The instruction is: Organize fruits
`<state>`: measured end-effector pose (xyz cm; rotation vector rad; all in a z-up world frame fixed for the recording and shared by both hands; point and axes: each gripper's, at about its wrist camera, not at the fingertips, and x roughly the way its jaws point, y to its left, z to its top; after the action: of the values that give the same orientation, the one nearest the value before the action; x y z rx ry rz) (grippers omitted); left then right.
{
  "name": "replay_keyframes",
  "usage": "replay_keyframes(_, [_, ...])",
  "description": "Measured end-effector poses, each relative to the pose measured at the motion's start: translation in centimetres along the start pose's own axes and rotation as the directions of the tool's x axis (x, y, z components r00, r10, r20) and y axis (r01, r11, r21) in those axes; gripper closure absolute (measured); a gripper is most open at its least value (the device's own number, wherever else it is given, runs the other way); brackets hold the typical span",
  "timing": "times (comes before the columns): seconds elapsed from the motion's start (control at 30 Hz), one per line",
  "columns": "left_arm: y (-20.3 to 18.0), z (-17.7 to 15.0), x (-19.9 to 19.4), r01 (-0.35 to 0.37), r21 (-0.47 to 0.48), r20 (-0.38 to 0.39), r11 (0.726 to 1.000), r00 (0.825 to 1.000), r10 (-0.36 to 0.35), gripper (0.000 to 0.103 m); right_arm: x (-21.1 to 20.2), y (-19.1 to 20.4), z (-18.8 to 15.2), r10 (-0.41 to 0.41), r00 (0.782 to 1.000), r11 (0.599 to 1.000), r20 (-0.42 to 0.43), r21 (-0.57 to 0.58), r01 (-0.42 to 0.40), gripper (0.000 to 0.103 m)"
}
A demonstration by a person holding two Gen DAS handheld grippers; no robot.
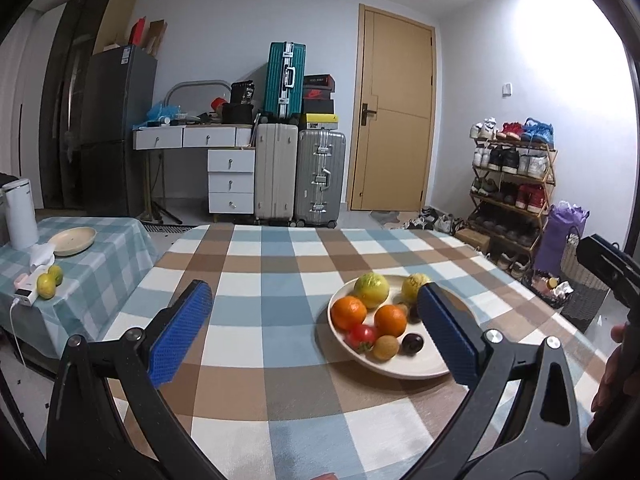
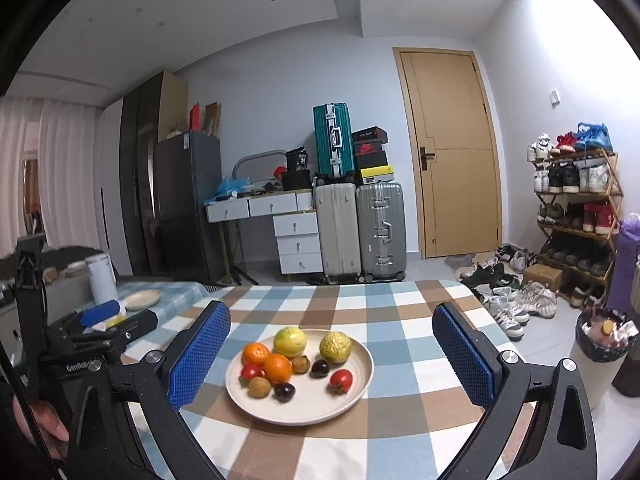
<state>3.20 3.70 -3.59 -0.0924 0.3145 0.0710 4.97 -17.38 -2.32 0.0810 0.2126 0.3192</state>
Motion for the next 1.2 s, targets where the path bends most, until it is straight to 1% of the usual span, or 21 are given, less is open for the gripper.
replay_keyframes(0.17, [0.0,-1.6,1.8,-0.007,0.011,-0.037,1.0,0.999,0.007,0.001,0.7,-0.1,-1.5,0.001,1.0,1.0,-0.006,-0.026,-0.001,0.0])
replay_keyframes(0.33, [-0.2,-2.4,2.6,-0.01,0.024,-0.038,1.0,0.999,0.011,0.001,1.6,-0.3,-3.0,0.009,0.999,0.999,-0.038,-0.037,-0.01,0.0])
replay_keyframes(0.43, [-0.4,-2.5,2.5,-0.008,0.031,-0.021,0.999,1.0,0.009,0.001,2.1,-0.4,-3.7,0.011,0.998,0.999,-0.064,-0.037,-0.014,0.0])
replay_keyframes(0.5, [-0.6,-2.4,1.6,-0.008,0.037,-0.012,0.999,1.0,0.008,0.001,2.2,-0.4,-3.7,0.013,0.998,0.999,-0.068,-0.036,-0.016,0.0])
replay_keyframes(0.57, [-0.9,-2.4,1.6,-0.015,0.048,-0.014,0.999,1.0,0.016,0.001,2.5,-0.4,-3.8,0.027,0.996,0.999,-0.085,-0.034,-0.03,0.0])
replay_keyframes(0.67, [-1.3,-2.5,1.4,0.005,0.068,-0.01,0.998,1.0,-0.005,0.001,3.7,-0.2,-4.1,0.03,0.987,0.998,-0.155,-0.041,-0.037,0.0])
replay_keyframes(0.83, [-1.4,-2.6,1.3,0.004,0.071,-0.011,0.997,1.0,-0.003,0.001,3.2,0.6,-4.3,0.028,0.991,0.996,-0.133,-0.083,-0.039,0.0])
replay_keyframes(1.07, [-1.4,-2.6,1.3,0.005,0.071,-0.011,0.997,1.0,-0.005,0.001,3.3,0.5,-4.3,0.027,0.99,0.996,-0.138,-0.079,-0.038,0.0])
replay_keyframes(1.2, [-1.4,-2.6,1.3,0.006,0.071,-0.011,0.997,1.0,-0.005,0.001,3.2,0.5,-4.2,0.042,0.989,0.995,-0.139,-0.08,-0.053,0.0])
